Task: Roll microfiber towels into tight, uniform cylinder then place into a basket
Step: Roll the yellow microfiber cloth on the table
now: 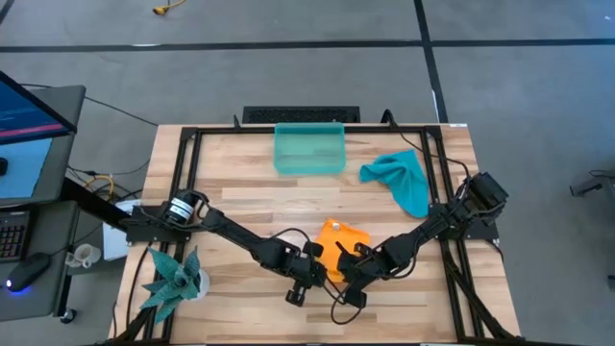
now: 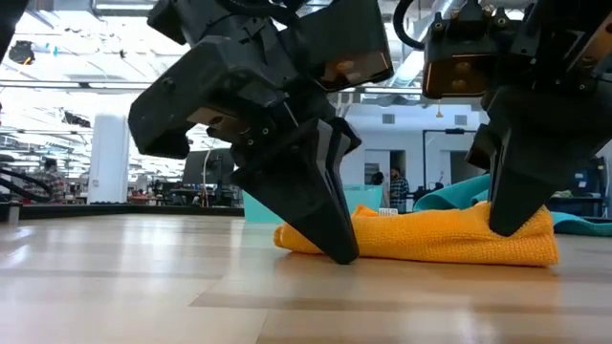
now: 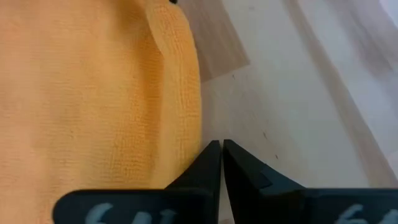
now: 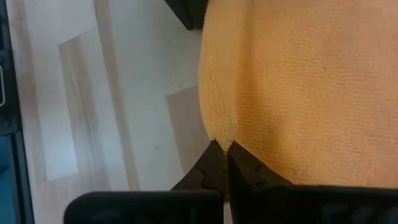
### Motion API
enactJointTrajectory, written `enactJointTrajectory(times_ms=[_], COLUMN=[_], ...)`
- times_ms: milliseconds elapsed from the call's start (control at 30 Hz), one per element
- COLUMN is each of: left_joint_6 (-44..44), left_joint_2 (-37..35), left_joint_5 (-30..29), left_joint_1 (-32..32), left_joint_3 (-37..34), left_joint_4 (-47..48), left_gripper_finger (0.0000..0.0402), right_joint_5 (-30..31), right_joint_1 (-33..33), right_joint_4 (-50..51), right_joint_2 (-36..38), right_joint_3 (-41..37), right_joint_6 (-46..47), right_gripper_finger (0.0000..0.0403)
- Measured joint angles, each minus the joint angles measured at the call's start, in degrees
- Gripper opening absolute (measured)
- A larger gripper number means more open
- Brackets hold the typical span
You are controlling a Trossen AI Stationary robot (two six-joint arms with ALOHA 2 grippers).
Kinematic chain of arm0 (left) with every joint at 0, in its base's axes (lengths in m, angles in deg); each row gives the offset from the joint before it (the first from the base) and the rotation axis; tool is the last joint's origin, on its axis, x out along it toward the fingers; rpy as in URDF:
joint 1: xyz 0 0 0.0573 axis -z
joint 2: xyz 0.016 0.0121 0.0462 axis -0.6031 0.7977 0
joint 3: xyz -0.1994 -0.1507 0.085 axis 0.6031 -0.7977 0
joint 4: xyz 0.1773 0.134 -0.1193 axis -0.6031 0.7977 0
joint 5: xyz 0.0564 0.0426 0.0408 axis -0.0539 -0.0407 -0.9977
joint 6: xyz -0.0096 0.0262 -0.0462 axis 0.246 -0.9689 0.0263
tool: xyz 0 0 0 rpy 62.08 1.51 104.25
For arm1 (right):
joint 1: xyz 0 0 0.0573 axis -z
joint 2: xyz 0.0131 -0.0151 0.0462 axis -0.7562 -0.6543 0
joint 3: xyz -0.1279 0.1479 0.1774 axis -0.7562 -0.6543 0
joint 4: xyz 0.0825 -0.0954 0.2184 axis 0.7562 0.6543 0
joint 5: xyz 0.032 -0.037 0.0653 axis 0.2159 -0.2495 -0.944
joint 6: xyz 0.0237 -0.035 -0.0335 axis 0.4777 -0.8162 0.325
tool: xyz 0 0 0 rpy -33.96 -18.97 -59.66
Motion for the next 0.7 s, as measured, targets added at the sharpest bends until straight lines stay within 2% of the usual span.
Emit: enactJointTrajectory(times_ms=[300,500,700], left_joint_6=[-0.6,-0.6,-0.6], left_joint_2=[0.0,0.0,0.0], left_joint_5=[-2.7,-8.4,-8.9], left_joint_1=[0.4,1.9,2.2], left_joint_3=[2.0,5.3,5.9], left_joint_4=[2.8,6.2,6.3], left_gripper_finger=[0.0011,0.0011,0.0011], right_joint_5=[0.0,0.2,0.2], right_joint_1=[0.0,-0.1,-0.2], right_joint_4=[0.1,0.2,0.1], right_joint_2=[0.0,0.0,0.0], right_joint_3=[0.0,0.0,0.0], right_joint_6=[0.0,0.0,0.1], right_gripper_finger=[0.0014,0.0012,0.0015])
